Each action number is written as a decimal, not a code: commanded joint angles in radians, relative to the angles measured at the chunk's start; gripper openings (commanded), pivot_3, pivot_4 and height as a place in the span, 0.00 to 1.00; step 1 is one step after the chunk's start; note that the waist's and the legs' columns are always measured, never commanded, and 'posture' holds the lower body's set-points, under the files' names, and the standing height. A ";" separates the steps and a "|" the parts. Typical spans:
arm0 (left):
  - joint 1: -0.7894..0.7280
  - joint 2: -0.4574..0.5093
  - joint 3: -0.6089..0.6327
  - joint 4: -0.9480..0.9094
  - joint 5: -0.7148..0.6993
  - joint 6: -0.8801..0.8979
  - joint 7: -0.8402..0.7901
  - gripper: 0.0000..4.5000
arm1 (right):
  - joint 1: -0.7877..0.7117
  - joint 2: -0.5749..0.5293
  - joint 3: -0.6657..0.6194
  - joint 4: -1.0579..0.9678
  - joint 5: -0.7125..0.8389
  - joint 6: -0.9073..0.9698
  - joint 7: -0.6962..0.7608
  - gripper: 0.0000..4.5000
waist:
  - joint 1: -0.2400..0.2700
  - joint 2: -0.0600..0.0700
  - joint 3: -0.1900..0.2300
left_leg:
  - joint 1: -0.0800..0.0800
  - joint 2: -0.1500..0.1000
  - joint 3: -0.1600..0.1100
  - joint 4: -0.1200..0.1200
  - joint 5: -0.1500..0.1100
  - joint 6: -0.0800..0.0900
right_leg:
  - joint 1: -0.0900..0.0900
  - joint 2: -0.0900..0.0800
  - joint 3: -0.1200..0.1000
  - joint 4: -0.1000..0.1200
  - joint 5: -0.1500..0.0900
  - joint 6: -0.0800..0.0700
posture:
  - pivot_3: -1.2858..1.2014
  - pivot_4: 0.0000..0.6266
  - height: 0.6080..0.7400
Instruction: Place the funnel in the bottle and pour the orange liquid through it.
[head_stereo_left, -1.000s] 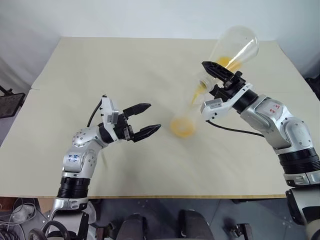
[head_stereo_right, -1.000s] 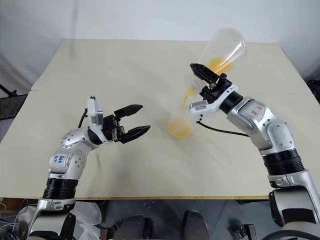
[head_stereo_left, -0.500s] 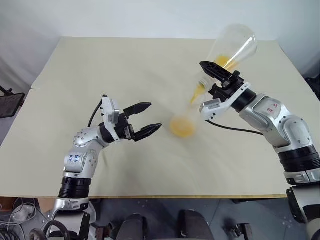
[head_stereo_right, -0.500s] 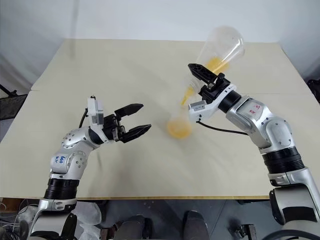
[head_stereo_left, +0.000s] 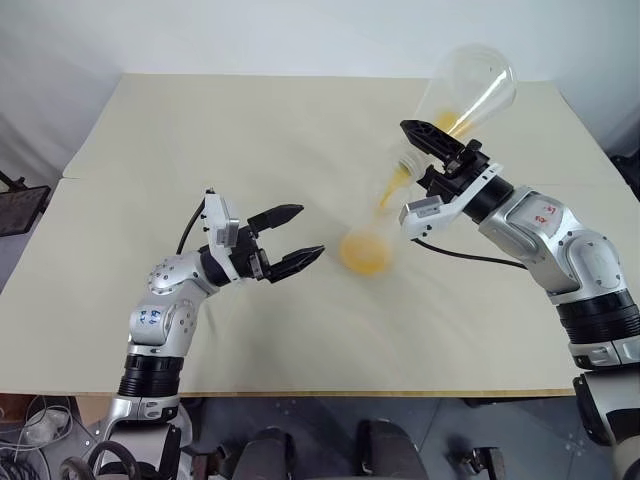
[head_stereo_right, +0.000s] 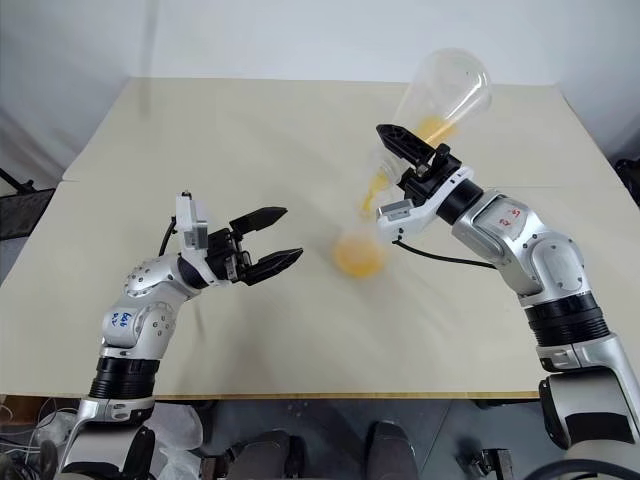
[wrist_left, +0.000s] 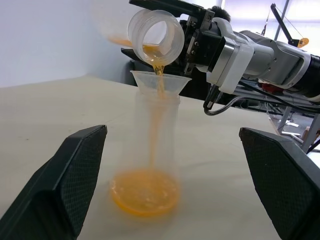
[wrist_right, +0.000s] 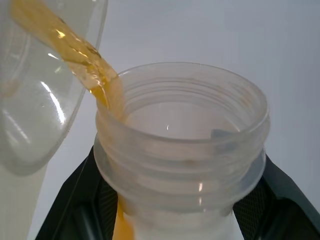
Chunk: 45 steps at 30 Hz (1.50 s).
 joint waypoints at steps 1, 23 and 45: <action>-0.002 -0.007 0.009 -0.048 -0.015 -0.022 0.002 1.00 | -0.021 -0.026 -0.022 -0.021 0.009 0.010 -0.016 0.56 | 0.000 0.000 0.000 | 0.000 0.000 0.000 0.000 0.000 0.000 | 0.000 0.000 0.000 0.000 0.000 0.000 | 0.52 0.24 1.00; -0.004 -0.034 0.002 -0.041 -0.007 -0.032 0.005 1.00 | -0.025 -0.044 -0.017 -0.007 -0.019 0.002 -0.051 0.56 | 0.000 0.000 0.000 | 0.000 0.000 0.000 0.000 0.000 0.000 | 0.000 0.000 0.000 0.000 0.000 0.000 | 0.52 0.24 1.00; -0.012 -0.050 -0.012 -0.027 -0.005 -0.045 0.004 1.00 | -0.027 -0.064 -0.011 -0.007 -0.041 -0.010 -0.080 0.56 | 0.001 0.000 0.000 | 0.000 0.000 0.000 0.000 0.000 0.000 | 0.000 0.000 0.000 0.000 0.000 0.000 | 0.52 0.24 1.00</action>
